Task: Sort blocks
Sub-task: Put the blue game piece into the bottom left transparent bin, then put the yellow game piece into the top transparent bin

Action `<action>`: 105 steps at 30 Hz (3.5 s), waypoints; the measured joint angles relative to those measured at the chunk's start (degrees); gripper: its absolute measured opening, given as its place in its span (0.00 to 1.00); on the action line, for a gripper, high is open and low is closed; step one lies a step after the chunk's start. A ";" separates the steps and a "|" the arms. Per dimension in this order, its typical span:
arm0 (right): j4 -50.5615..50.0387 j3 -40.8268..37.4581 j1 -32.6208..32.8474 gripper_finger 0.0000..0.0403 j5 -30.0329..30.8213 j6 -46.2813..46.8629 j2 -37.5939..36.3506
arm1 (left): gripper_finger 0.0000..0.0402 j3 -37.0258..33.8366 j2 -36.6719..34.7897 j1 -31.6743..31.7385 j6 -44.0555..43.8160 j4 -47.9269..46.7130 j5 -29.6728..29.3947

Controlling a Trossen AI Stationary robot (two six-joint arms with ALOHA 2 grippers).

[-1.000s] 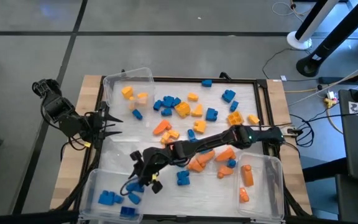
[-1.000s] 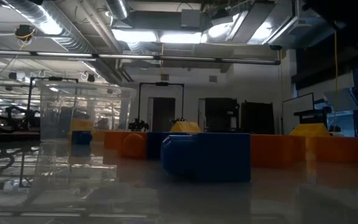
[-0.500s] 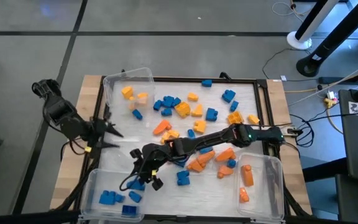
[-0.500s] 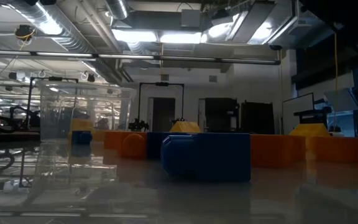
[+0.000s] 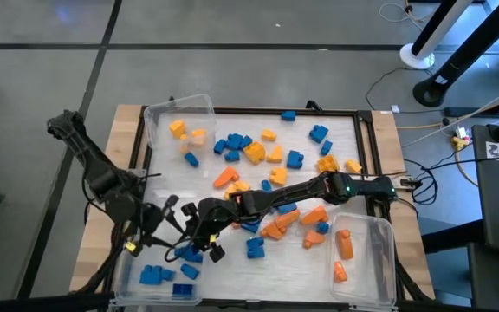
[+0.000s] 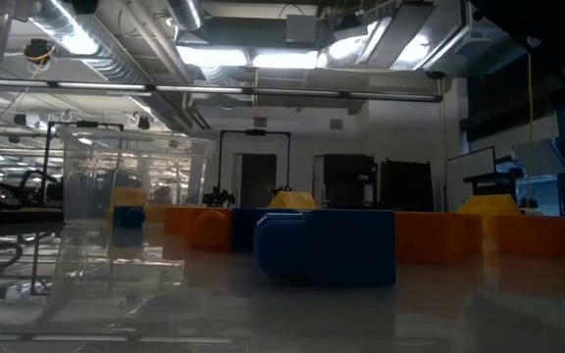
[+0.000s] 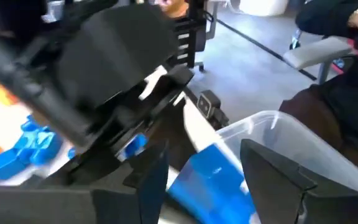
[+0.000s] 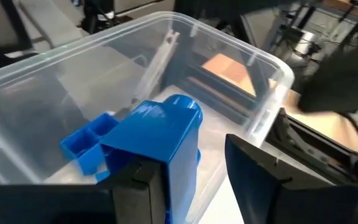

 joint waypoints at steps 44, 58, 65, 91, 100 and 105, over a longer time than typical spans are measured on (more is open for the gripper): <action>3.77 0.07 0.07 0.37 4.97 0.04 -0.05 | 0.46 0.01 8.34 -11.87 -28.46 -8.32 -0.45; 0.66 1.79 -0.04 0.37 2.39 0.03 -0.13 | 0.46 0.31 6.51 -16.12 -21.14 -1.10 -0.34; -6.89 1.73 -0.63 0.37 1.96 3.08 -0.11 | 0.46 0.33 4.73 -17.74 -21.60 -1.14 -0.29; -40.99 1.73 -0.70 0.37 21.70 -10.54 -17.12 | 0.46 0.37 -3.19 -9.56 -19.07 -0.93 -14.54; -64.40 1.48 -0.90 0.37 33.35 -6.15 -18.51 | 0.46 0.37 -4.91 3.76 -20.31 -1.15 -13.44; -67.77 -1.48 -2.50 0.37 34.14 -4.22 -18.45 | 0.46 0.37 -4.89 11.55 -21.94 -1.96 -8.13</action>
